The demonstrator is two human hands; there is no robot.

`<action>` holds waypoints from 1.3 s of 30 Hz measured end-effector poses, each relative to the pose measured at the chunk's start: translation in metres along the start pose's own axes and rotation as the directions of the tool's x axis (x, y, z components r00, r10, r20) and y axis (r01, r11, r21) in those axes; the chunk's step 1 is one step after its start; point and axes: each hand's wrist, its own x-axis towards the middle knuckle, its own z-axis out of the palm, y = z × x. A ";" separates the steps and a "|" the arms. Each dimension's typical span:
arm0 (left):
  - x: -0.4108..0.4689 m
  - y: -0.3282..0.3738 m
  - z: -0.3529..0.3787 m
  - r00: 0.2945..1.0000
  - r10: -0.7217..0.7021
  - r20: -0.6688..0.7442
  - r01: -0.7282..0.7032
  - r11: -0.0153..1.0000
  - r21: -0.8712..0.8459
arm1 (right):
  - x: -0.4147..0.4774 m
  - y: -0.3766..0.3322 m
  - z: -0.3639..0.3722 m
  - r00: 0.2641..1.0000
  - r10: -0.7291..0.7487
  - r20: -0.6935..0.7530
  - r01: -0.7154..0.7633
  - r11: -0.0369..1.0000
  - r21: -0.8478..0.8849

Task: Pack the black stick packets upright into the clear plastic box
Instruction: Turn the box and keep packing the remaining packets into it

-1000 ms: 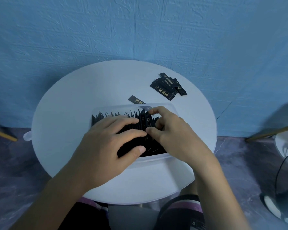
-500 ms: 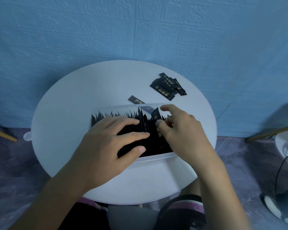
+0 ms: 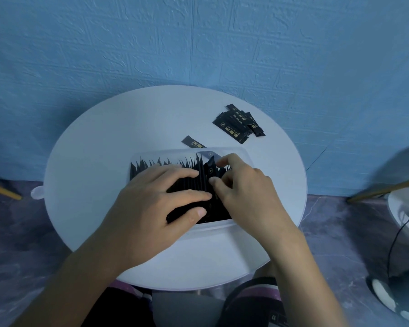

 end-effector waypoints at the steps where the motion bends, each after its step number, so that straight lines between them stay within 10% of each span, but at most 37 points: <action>1: 0.000 0.000 0.000 1.000 0.014 0.003 -0.014 1.000 0.012 | 0.000 0.000 0.000 1.000 0.003 0.008 -0.003 1.000 0.004; 24: 0.000 -0.006 -0.004 0.999 0.002 0.045 0.008 0.973 -0.232 | 0.006 -0.001 -0.027 0.940 0.085 0.329 -0.072 0.996 -0.053; 39: 0.010 0.006 -0.005 0.988 0.094 0.121 -0.086 0.994 -0.065 | 0.025 0.015 -0.030 0.930 0.023 0.368 -0.078 0.988 0.136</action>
